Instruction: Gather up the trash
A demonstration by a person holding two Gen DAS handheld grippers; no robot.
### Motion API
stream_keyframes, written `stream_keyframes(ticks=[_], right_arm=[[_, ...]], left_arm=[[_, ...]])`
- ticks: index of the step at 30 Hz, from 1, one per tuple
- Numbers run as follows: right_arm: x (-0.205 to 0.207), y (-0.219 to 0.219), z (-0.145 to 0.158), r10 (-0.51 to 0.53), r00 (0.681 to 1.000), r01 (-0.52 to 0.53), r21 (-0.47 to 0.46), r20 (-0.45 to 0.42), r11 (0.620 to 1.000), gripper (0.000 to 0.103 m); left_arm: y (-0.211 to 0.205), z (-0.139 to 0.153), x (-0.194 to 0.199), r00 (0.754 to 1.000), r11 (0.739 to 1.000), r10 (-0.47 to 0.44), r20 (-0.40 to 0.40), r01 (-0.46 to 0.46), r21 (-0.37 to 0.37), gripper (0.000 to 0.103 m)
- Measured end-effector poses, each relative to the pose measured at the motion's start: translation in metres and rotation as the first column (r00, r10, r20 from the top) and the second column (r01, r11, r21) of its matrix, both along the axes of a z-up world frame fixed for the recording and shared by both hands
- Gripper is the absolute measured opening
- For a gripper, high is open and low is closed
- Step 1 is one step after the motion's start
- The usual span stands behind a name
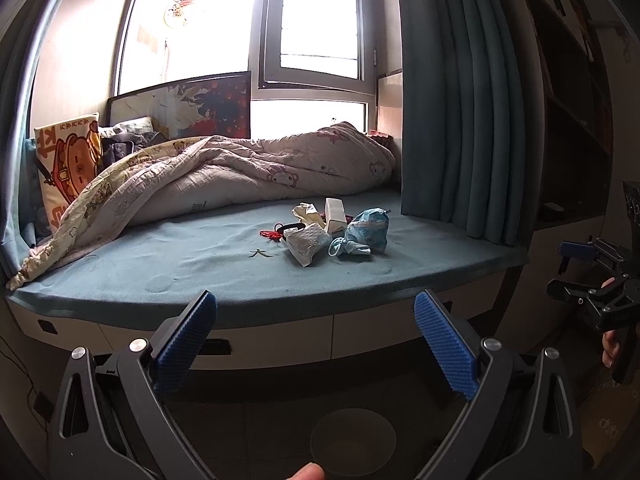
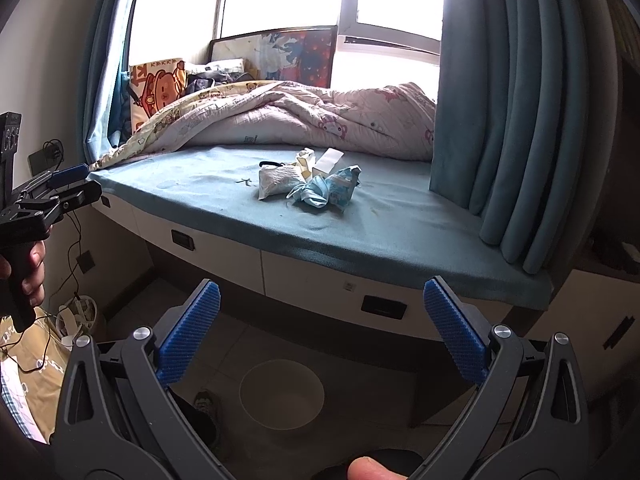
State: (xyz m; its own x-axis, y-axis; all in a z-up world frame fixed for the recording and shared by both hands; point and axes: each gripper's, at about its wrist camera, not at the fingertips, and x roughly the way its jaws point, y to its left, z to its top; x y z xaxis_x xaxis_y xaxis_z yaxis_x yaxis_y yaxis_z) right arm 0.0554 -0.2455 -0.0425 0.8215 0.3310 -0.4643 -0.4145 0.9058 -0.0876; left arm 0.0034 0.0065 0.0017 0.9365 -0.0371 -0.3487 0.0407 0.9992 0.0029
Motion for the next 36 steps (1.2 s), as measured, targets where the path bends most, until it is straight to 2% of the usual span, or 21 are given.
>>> stream_keyframes(ticks=[8, 16, 19, 22, 26, 31, 36], right_arm=[[0.007, 0.001, -0.004, -0.002, 1.000, 0.002, 0.000, -0.015, 1.000, 0.098], [0.024, 0.004, -0.010, -0.007, 0.999, 0.007, -0.002, -0.040, 1.000, 0.098], [0.034, 0.005, -0.014, -0.008, 0.999, 0.008, -0.002, -0.052, 1.000, 0.098], [0.055, 0.009, -0.019, -0.012, 0.998, 0.011, -0.016, -0.068, 1.000, 0.098], [0.094, 0.018, -0.022, -0.012, 0.997, 0.010, -0.025, -0.077, 1.000, 0.098], [0.161, 0.036, -0.022, -0.011, 0.998, 0.008, -0.040, -0.064, 0.999, 0.098], [0.232, 0.050, -0.035, -0.020, 0.993, 0.013, -0.058, -0.112, 0.998, 0.098]], left_arm=[[0.001, -0.005, 0.010, 1.000, 1.000, -0.003, -0.013, 0.003, -0.002, 0.097], [0.006, -0.007, 0.037, 1.000, 1.000, 0.005, -0.019, -0.004, 0.007, 0.097], [0.006, -0.013, 0.056, 0.999, 0.999, -0.035, -0.038, 0.034, -0.008, 0.097], [0.003, -0.019, 0.085, 0.997, 0.999, -0.043, -0.066, 0.043, 0.010, 0.097], [-0.002, -0.026, 0.148, 0.993, 0.998, -0.049, -0.104, 0.053, 0.033, 0.097], [0.003, -0.036, 0.232, 0.989, 0.999, -0.045, -0.138, 0.046, 0.004, 0.097], [0.008, -0.055, 0.302, 0.976, 0.998, -0.054, -0.212, 0.050, -0.024, 0.096]])
